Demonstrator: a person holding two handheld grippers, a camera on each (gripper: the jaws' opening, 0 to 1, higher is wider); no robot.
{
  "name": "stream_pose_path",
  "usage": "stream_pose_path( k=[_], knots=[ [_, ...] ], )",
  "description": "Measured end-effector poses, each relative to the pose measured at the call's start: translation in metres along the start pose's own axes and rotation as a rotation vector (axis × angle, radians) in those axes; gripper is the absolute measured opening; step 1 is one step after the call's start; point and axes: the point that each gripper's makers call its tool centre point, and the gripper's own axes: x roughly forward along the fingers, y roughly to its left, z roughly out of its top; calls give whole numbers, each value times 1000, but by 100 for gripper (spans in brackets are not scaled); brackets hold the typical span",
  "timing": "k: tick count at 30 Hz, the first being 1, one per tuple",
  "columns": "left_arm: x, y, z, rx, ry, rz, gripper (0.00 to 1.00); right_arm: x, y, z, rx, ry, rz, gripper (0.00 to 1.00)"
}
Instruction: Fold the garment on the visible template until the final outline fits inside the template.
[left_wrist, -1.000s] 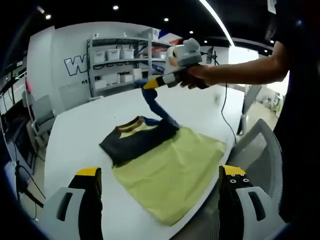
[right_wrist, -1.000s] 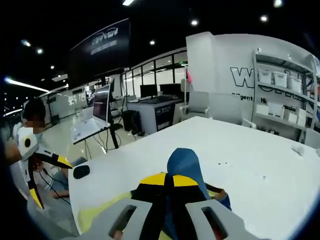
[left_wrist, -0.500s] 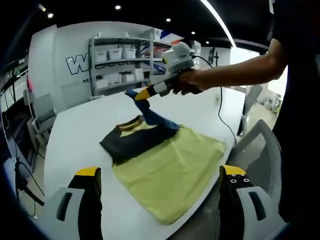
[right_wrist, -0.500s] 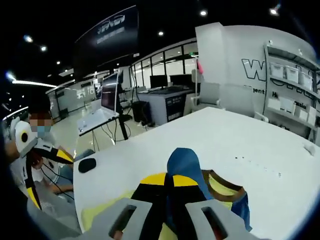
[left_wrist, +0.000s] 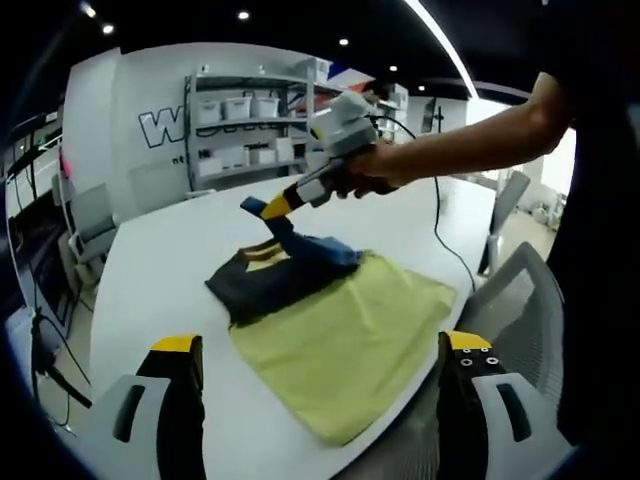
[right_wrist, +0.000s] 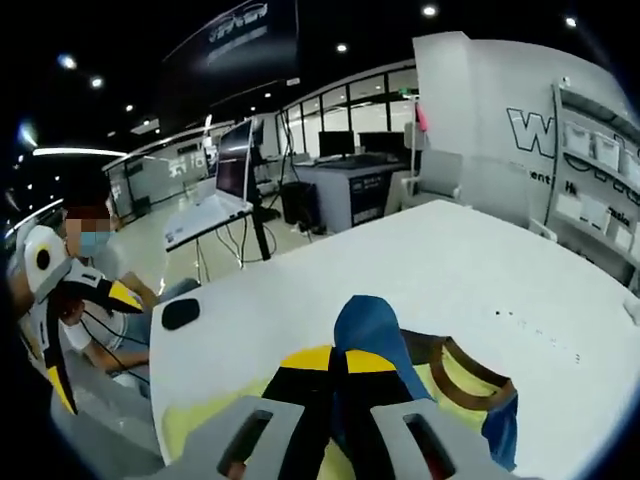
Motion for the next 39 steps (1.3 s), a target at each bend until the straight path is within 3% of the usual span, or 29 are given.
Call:
stream_pose_path(
  k=[20, 30, 33, 36, 39],
  knots=[
    [-6, 4, -16, -32, 43, 12, 93, 67, 19, -52, 14, 125, 40, 0],
    [-5, 6, -21, -43, 62, 18, 92, 83, 26, -73, -1, 160, 35, 0],
    [-3, 6, -21, -43, 64, 16, 92, 87, 33, -83, 28, 189, 70, 3],
    [-2, 6, -21, -39, 67, 11, 92, 84, 38, -82, 14, 173, 86, 10],
    [-1, 7, -19, -34, 63, 8, 92, 78, 38, -80, 7, 160, 91, 11]
  ],
)
